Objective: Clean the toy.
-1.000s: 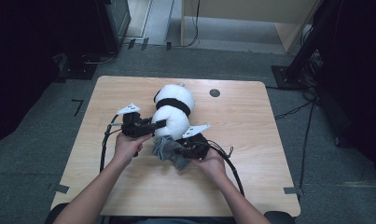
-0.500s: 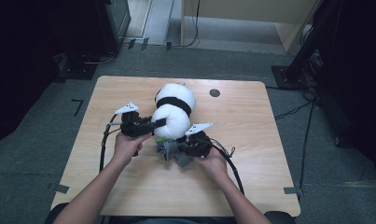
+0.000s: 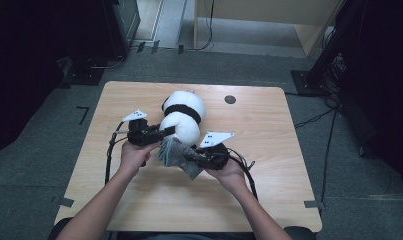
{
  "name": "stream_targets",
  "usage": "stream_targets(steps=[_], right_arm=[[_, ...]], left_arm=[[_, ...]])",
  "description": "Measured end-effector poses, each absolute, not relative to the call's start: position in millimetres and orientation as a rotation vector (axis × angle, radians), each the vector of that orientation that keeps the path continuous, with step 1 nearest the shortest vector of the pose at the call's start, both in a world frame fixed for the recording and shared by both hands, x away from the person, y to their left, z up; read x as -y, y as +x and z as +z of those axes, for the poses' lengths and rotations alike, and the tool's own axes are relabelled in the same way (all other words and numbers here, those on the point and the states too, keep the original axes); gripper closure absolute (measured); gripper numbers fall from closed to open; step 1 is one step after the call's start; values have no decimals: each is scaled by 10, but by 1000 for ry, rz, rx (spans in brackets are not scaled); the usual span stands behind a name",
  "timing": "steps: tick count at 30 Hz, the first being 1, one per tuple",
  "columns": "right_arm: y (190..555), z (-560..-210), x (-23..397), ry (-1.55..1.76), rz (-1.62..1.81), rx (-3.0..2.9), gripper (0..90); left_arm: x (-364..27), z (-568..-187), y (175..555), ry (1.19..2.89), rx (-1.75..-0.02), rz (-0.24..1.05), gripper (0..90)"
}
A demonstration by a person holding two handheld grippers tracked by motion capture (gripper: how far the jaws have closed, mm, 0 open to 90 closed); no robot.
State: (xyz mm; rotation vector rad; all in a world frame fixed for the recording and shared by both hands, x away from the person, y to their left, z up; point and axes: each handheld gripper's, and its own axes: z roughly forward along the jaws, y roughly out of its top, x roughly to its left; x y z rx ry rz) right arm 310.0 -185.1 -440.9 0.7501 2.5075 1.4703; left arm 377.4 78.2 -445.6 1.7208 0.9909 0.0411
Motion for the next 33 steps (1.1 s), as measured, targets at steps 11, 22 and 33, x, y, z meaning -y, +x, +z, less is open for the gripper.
stream_targets(steps=[11, 22, 33], right_arm=[[3147, -4408, 1901, 835, 1472, -2441, 752], [3167, -4527, 1819, 846, 1408, -2517, 759], [3219, -4720, 1751, 930, 1327, -2572, 767]], left_arm=[[-662, -4460, 3721, 1732, -965, 6, 550], [-673, -4460, 3725, 1740, -970, 18, 550], [-688, -4464, 3735, 1735, -985, 27, 550]])
